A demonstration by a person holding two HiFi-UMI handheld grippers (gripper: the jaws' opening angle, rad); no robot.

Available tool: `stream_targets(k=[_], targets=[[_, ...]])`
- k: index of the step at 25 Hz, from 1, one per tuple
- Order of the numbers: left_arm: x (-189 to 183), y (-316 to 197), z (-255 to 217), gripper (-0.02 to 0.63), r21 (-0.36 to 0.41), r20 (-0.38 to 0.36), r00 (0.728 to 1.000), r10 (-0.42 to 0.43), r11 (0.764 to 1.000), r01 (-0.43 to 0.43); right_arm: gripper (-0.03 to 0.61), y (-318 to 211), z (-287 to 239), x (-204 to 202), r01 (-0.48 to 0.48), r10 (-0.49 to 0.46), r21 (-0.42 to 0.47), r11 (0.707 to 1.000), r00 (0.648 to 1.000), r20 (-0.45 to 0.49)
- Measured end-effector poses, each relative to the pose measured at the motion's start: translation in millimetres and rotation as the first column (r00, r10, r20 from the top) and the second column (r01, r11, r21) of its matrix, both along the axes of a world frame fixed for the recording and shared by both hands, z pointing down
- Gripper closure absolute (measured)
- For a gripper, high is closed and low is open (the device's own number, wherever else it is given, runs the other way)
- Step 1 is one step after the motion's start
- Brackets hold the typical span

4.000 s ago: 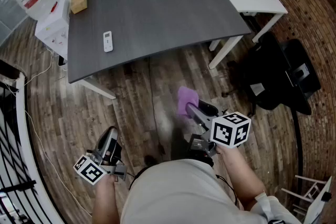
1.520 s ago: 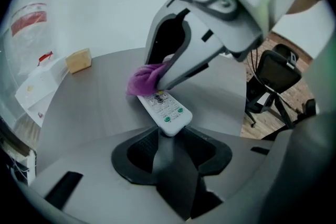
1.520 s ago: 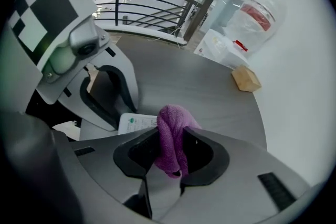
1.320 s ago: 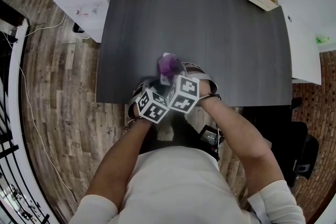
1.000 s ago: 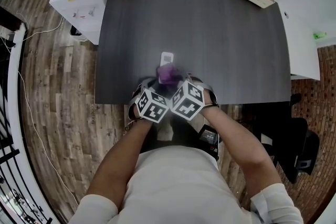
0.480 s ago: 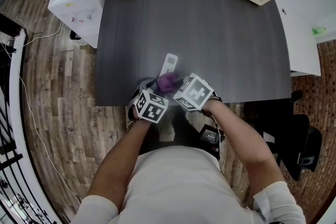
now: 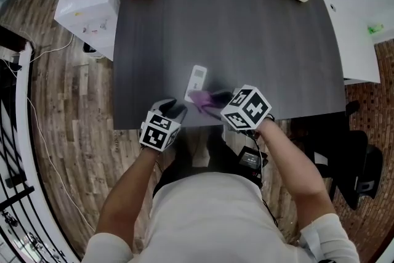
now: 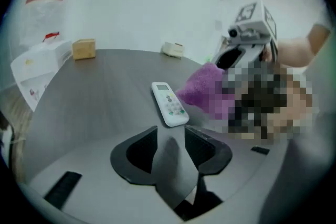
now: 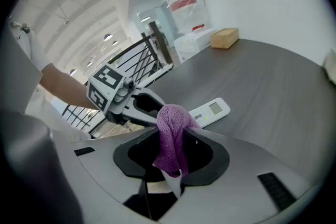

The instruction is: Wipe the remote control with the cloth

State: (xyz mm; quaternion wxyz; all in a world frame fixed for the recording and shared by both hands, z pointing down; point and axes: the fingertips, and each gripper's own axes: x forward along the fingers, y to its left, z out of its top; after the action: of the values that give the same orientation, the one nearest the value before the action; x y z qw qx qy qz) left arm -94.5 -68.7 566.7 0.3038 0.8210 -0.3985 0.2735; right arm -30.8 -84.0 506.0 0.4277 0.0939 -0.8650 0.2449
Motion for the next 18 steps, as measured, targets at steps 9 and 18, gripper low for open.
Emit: stream_targets(k=[9, 18], targets=[[-6, -47, -17, 0.454, -0.124, -0.240, 0.961, -0.141, 0.986, 0.113, 0.446, -38, 34, -5, 0.038, 0.024, 0.317, 0.948, 0.982, -0.188], [30, -63, 4, 0.454, -0.260, -0.258, 0.960, -0.110, 0.965, 0.040, 0.446, -42, 53, 19, -0.214, 0.226, 0.137, 0.967, 0.970, -0.083]])
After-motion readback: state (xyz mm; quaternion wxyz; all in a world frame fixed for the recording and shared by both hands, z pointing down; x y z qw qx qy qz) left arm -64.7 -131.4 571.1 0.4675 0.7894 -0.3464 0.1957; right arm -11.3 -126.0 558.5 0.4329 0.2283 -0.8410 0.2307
